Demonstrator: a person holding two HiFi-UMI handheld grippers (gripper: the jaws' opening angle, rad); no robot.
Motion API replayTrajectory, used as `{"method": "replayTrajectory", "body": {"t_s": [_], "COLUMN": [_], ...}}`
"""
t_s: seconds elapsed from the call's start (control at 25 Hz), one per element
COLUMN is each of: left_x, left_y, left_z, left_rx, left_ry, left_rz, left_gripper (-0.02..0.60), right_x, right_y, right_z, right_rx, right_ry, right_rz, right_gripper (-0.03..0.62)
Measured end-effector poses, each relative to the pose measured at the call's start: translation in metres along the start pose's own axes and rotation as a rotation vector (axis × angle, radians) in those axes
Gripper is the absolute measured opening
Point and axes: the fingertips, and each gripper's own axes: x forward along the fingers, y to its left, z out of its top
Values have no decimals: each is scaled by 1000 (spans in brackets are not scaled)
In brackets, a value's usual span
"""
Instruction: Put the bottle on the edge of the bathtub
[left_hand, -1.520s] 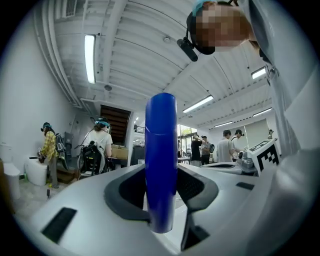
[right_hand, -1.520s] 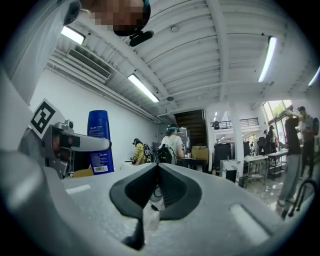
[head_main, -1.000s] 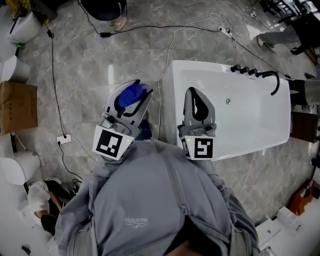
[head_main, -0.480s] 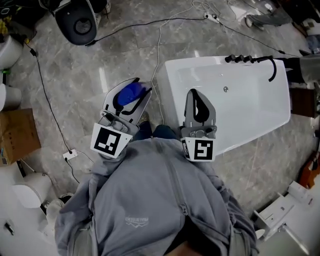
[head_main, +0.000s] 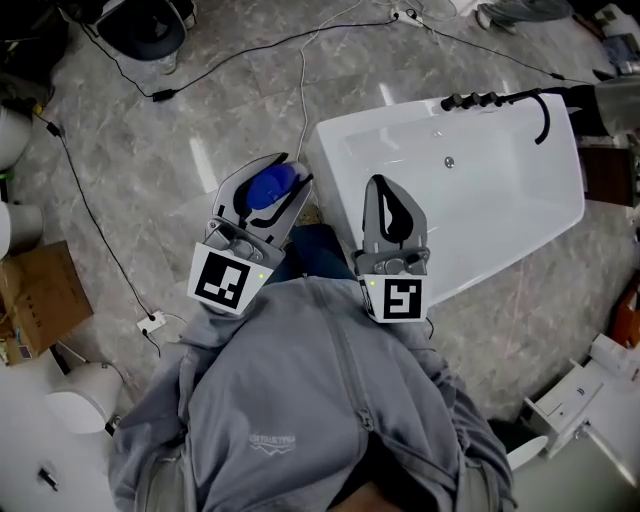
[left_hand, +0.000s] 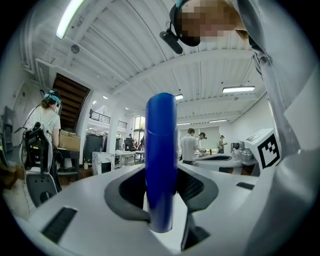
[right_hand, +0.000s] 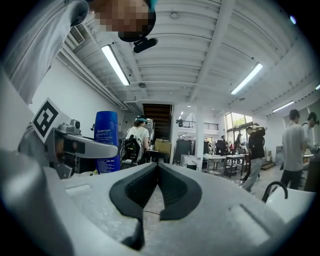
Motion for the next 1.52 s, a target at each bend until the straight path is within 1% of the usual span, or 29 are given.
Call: {"method": "replayTrajectory", "body": {"t_s": [0.32, 0.44, 0.52, 0.6, 0.72, 0.92, 1.24, 1.36, 1.52], "left_x": [50, 71, 84, 94, 111, 144, 169, 181, 198], "left_y": [7, 9, 10, 12, 12, 8, 10, 14, 16], "left_z": [-17, -26, -33, -44, -62, -89, -129, -149, -176], "left_rx": [11, 38, 61, 80, 92, 99, 155, 158, 140], "left_ry": [29, 45, 50, 61, 82, 94, 102, 96, 113], "left_rz": [-34, -43, -46, -46, -55, -84, -131, -142, -147], "left_gripper": [150, 150, 150, 150, 150, 150, 150, 150, 150], "right_x": [32, 44, 52, 60, 67, 75, 81, 87, 94], "right_y": [-22, -32, -41, -45, -53, -76, -79, -81, -90], "right_z": [-23, -35, -40, -48, -66, -94, -137, -155, -182], "right_rx": [45, 32, 25, 23, 40, 58, 69, 61, 70], "right_ry": [-1, 13, 3, 2, 31, 37, 69, 66, 80], "right_rz": [14, 32, 43, 56, 74, 64, 72, 66, 55], "right_gripper": [3, 3, 3, 3, 3, 3, 3, 3, 3]}}
